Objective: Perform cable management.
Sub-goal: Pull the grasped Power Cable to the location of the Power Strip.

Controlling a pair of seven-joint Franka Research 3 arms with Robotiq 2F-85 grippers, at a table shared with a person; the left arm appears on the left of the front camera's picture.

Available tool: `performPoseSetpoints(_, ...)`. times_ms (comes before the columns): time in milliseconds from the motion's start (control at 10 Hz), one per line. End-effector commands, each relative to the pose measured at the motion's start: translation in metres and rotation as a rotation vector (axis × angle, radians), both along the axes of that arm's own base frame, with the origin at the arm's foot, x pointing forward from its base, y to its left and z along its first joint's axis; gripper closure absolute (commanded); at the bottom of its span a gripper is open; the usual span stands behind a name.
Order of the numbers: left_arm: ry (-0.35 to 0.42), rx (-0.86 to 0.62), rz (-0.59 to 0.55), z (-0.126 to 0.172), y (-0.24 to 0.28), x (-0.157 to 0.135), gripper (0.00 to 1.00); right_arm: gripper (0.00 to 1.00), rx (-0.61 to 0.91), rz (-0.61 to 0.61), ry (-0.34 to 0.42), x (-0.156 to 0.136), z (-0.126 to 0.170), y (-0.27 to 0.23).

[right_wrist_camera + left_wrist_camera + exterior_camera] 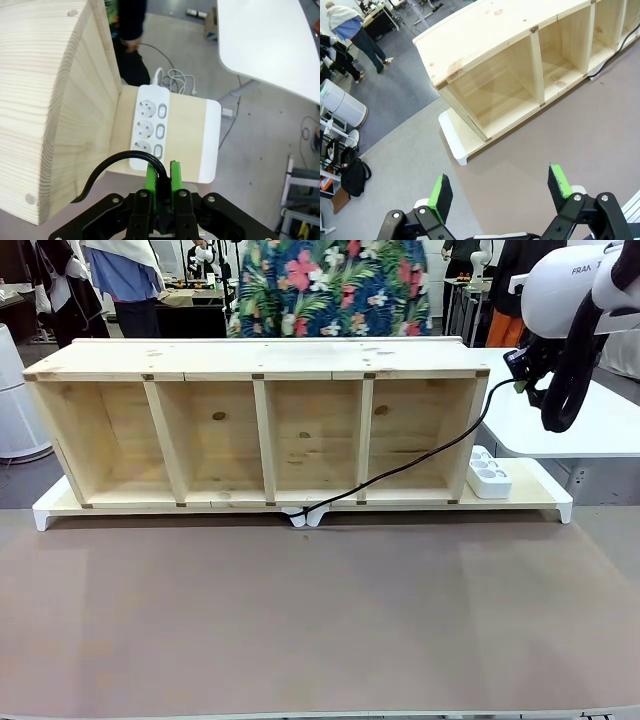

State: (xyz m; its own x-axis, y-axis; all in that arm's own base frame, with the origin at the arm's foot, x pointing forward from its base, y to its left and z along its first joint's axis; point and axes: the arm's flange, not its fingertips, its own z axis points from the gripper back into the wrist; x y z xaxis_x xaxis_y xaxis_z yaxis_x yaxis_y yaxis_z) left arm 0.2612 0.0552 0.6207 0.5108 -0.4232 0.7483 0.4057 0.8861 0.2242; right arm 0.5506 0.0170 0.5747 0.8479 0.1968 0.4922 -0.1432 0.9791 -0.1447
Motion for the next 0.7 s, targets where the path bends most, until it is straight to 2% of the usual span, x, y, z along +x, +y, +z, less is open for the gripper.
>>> performPoseSetpoints(0,-0.008,-0.011,0.014,0.0007,-0.0014,0.0026,0.0,0.86,-0.008,0.001,0.005,0.0001,-0.0026,-0.0007)
performPoseSetpoints(600,-0.008,-0.011,0.014,0.0007,-0.0014,0.0026,0.0,0.86,-0.008,0.001,0.005,0.0001,-0.0026,-0.0007)
